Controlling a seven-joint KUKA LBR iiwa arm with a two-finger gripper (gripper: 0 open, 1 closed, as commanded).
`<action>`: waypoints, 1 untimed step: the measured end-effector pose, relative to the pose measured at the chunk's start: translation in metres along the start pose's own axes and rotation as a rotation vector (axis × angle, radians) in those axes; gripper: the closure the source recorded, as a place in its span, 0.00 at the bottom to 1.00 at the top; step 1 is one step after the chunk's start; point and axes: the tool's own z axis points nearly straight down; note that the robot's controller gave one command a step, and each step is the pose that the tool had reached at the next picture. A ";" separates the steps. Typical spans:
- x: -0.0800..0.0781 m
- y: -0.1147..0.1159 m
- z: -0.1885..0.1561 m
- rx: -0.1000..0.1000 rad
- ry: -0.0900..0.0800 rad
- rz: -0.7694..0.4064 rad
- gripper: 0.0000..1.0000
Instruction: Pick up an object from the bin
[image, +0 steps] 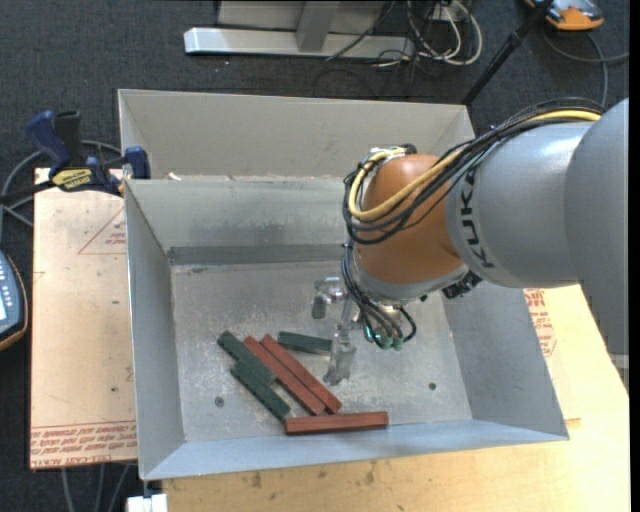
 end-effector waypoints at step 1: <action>-0.025 0.028 0.057 0.001 -0.005 -0.118 0.00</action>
Offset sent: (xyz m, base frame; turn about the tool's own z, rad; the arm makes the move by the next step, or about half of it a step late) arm 0.0246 0.0266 -0.0554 -0.1176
